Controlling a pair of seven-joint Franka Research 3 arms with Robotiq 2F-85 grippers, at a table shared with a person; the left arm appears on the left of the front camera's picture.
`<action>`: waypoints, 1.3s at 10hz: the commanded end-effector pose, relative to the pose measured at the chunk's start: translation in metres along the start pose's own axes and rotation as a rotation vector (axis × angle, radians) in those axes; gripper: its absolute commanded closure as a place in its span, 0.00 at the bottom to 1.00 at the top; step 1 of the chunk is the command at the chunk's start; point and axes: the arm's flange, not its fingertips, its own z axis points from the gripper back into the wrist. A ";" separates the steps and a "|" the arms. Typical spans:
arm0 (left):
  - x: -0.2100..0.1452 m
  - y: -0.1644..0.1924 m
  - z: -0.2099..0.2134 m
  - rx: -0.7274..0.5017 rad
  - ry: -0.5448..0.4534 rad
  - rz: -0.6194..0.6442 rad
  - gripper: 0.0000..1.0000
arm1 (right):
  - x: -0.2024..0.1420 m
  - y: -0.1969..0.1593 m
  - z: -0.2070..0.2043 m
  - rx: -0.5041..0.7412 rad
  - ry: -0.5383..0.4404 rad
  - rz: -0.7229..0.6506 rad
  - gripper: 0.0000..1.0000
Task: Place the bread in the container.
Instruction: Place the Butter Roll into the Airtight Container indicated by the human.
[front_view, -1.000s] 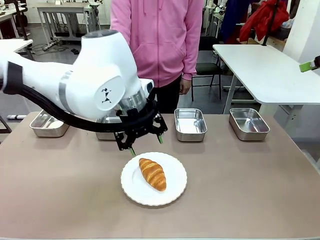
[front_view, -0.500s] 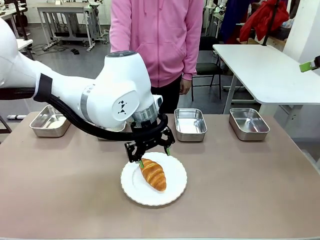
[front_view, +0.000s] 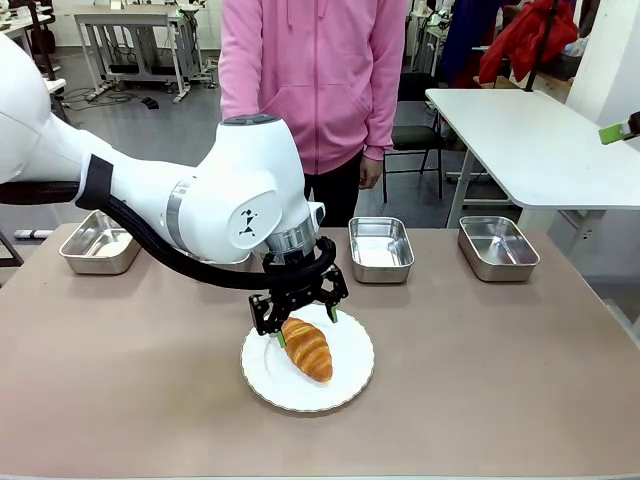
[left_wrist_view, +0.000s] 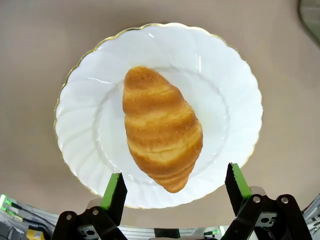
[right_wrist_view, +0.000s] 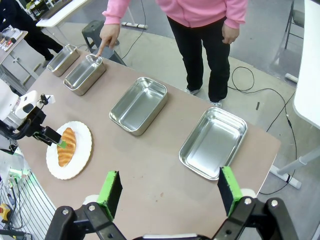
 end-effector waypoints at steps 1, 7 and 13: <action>0.001 -0.005 -0.012 0.023 0.002 0.028 0.00 | 0.001 -0.001 0.000 0.018 -0.026 0.005 0.00; 0.008 -0.002 -0.037 0.033 -0.042 0.000 0.00 | 0.001 -0.001 0.000 0.018 -0.026 0.005 0.00; 0.013 -0.008 -0.053 0.061 -0.034 -0.018 0.20 | 0.001 -0.001 0.000 0.018 -0.026 0.005 0.00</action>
